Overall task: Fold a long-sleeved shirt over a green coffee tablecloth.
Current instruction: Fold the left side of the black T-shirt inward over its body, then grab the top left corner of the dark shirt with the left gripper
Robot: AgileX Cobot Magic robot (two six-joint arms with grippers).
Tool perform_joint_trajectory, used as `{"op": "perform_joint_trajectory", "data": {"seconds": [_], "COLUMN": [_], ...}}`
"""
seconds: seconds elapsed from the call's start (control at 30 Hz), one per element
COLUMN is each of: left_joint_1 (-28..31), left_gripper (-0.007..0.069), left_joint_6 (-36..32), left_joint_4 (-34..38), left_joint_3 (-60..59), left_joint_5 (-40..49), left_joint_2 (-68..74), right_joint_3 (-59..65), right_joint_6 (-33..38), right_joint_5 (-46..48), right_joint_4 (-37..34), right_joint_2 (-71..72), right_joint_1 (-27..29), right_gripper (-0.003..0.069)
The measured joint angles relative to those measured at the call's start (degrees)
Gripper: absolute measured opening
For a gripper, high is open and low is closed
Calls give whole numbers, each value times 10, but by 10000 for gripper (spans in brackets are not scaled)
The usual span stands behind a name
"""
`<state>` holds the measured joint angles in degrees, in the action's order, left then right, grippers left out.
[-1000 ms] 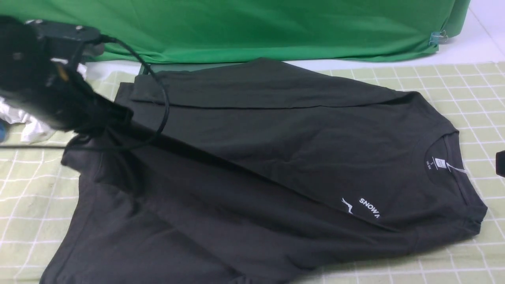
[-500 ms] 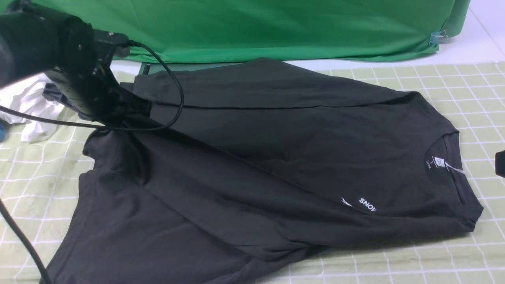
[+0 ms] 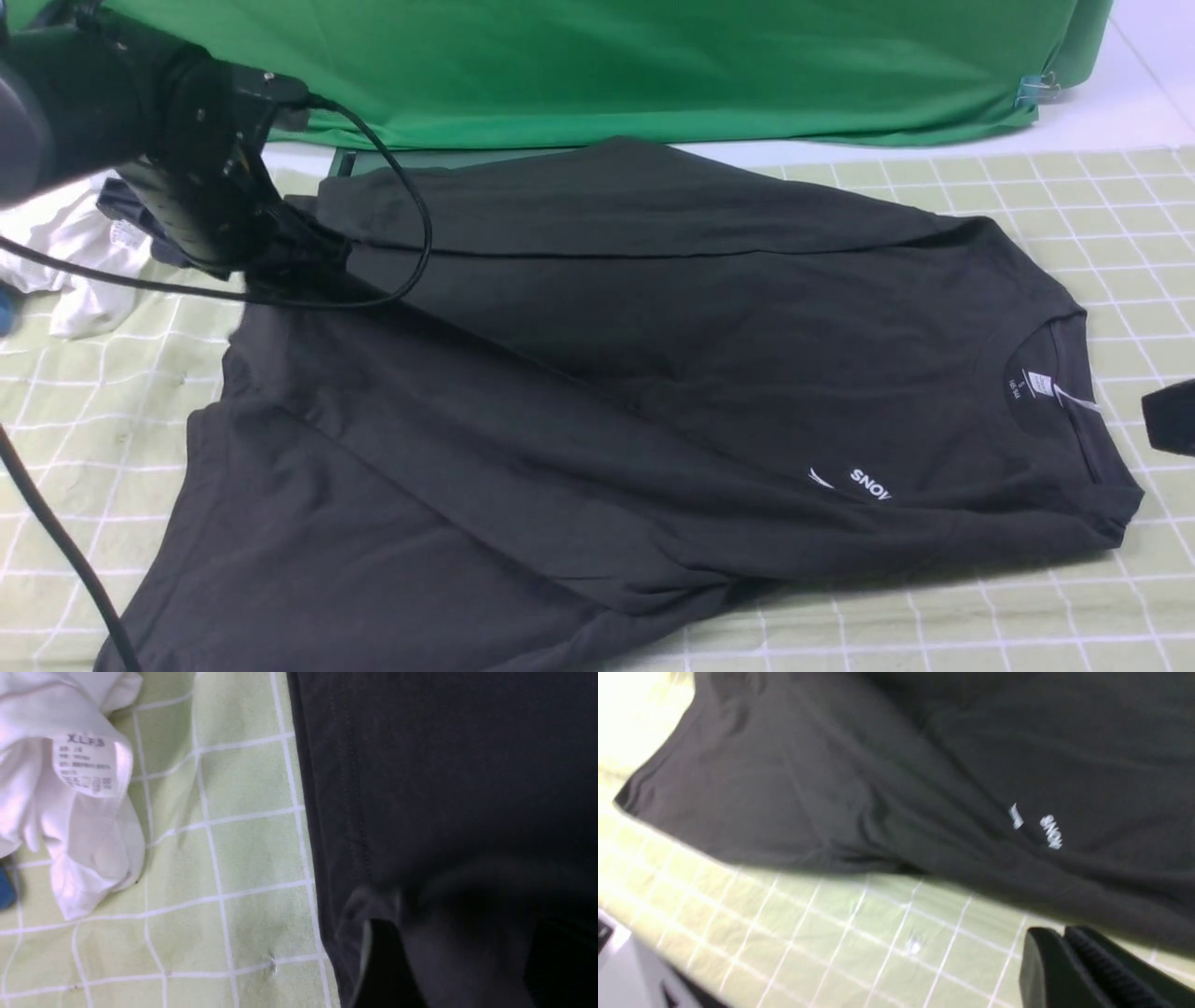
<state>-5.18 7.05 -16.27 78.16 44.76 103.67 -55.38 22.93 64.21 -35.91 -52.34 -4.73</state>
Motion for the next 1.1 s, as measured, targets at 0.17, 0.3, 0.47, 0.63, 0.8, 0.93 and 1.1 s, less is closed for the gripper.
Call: {"op": "perform_joint_trajectory", "data": {"seconds": [0.17,0.3,0.47,0.63,0.8,0.93,1.1], "left_joint_1": [0,0,-1,-25,-35,-35,-35], "left_gripper": [463,358,74,7,3,3,4], "left_joint_6": [0,-5,-49,-55,-25,-19,-17], "left_joint_4": [22,50,145,209,216,217,218], "left_joint_3": [32,39,-11,-133,-257,-322,-373], "left_joint_5": [57,119,141,122,102,59,12], "left_joint_2": [-14,-29,-81,-163,-188,-187,-186], "right_joint_3": [-20,-21,-21,-3,7,7,7], "right_joint_6": [-1,-34,-95,-124,-131,-132,-117], "right_joint_5": [7,-9,-30,-98,-191,-244,-296], "right_joint_4": [13,67,161,184,188,188,189], "right_joint_2": [-41,-74,-131,-200,-303,-379,-440], "right_joint_1": [-43,-131,-251,-354,-407,-414,-415], "right_gripper": [49,57,109,247,339,374,409]}}
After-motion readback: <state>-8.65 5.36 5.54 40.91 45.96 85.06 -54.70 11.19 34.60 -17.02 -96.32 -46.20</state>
